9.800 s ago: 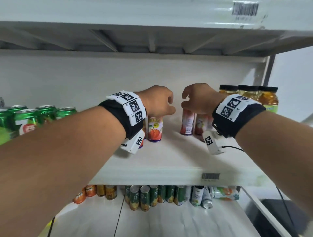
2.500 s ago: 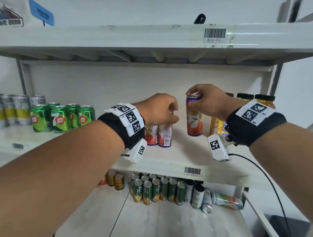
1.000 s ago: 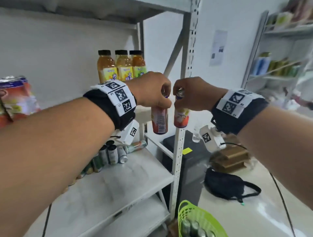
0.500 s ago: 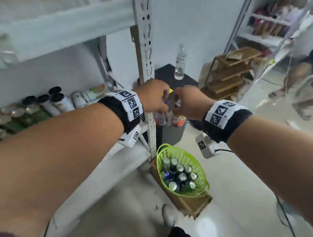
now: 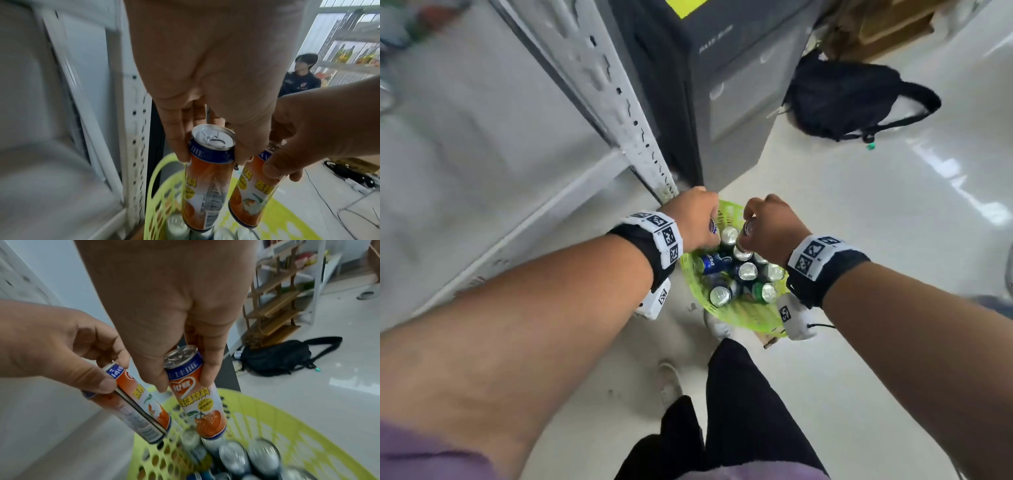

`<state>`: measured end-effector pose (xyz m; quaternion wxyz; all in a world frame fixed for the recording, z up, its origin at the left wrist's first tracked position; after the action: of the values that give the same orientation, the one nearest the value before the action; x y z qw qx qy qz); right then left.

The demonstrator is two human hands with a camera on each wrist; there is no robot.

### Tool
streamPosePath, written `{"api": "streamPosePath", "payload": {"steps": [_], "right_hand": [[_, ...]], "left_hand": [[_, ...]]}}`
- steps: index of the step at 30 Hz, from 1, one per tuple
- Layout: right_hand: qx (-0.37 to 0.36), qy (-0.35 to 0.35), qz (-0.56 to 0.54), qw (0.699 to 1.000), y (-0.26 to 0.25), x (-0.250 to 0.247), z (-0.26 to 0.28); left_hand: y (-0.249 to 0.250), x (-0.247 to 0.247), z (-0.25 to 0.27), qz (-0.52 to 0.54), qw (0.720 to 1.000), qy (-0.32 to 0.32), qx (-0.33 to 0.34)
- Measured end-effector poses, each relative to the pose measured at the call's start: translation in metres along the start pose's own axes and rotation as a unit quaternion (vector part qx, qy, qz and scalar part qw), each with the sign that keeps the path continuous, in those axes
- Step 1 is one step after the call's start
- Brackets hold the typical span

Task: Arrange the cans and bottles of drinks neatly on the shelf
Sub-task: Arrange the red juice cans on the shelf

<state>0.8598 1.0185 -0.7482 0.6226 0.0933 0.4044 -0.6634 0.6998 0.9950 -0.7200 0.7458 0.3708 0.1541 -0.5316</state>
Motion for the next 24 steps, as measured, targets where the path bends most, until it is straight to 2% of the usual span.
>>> {"api": "streamPosePath", "payload": {"steps": [3,7,10,13,17,18,19,21,22,24], "right_hand": [[0.019,-0.044,-0.016,0.999,0.025,0.055,-0.016],[0.020,-0.061,-0.042,0.997,0.047,0.115,-0.024],[0.024,-0.066,-0.052,0.996,0.055,0.142,-0.024],[-0.004,-0.072,-0.023,0.997,0.043,0.151,-0.017],[-0.014,-0.066,0.026,0.997,0.007,0.130,-0.003],[-0.030,-0.056,0.016,0.998,-0.016,0.123,0.010],[-0.070,-0.039,0.040,0.996,-0.060,0.111,0.034],[-0.058,-0.028,0.063,0.996,-0.070,0.096,0.033],[-0.077,-0.024,0.074,0.994,-0.089,0.089,0.041],[-0.114,-0.010,0.087,0.990,-0.151,0.079,0.076]], "left_hand": [[-0.017,0.052,-0.023,0.000,1.000,-0.030,-0.008],[-0.033,0.110,-0.039,-0.008,0.998,-0.060,-0.005],[-0.041,0.138,-0.038,-0.029,0.996,-0.087,-0.001],[-0.049,0.147,-0.028,-0.047,0.993,-0.107,-0.002],[-0.057,0.123,0.004,0.001,0.997,-0.076,-0.029],[-0.064,0.111,0.027,0.012,0.997,-0.059,-0.042],[-0.077,0.087,0.072,0.022,0.999,-0.016,-0.045],[-0.077,0.075,0.076,0.017,0.999,-0.016,-0.048],[-0.078,0.061,0.096,0.020,0.999,0.000,-0.050],[-0.095,0.027,0.167,0.014,0.997,0.049,-0.066]]}}
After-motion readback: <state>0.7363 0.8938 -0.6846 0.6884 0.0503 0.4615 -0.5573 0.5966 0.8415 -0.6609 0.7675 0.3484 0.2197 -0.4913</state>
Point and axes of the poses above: each hand's wrist, its own z-axis away from the middle knuckle, its own x-axis out of the palm, y = z × x, the point moved 6 cm from there along -z, towards the middle knuckle, and after that the axes turned 9 degrees about -y, right-handed, at the moved point
